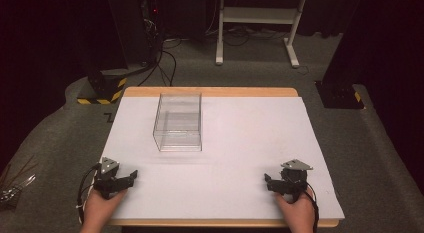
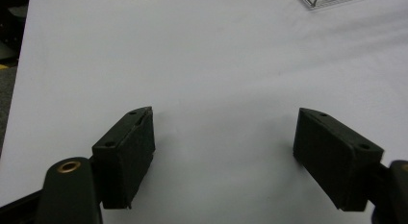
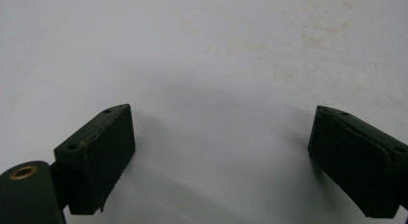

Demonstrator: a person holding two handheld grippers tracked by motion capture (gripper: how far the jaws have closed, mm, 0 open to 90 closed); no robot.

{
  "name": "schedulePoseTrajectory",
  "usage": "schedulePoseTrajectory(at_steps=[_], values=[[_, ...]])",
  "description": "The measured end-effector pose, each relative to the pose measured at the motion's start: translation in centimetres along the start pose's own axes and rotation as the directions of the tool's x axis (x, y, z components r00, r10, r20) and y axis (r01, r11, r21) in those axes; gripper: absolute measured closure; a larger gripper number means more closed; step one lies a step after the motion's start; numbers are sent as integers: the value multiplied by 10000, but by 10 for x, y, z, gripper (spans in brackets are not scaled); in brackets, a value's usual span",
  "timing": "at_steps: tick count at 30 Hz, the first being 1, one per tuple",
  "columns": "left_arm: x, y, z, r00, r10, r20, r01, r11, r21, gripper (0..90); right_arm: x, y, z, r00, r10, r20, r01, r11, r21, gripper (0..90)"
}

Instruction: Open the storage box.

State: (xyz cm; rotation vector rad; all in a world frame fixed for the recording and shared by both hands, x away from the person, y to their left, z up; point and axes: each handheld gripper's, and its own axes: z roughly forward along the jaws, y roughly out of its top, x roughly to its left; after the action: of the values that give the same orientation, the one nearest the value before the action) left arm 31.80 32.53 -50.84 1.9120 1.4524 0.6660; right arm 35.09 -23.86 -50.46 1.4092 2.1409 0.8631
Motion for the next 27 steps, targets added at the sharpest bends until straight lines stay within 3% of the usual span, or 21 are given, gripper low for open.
schedulePoseTrajectory(at_steps=[23,27], values=[[0,1,0,10000,59,-22,-59,10000,25,231,0,0,0,10000,-72,1,72,10000,32,88],[-1,2,-3,9997,-41,238,39,9999,98,272,0,0,0,10000,-29,13,29,10000,30,88]])
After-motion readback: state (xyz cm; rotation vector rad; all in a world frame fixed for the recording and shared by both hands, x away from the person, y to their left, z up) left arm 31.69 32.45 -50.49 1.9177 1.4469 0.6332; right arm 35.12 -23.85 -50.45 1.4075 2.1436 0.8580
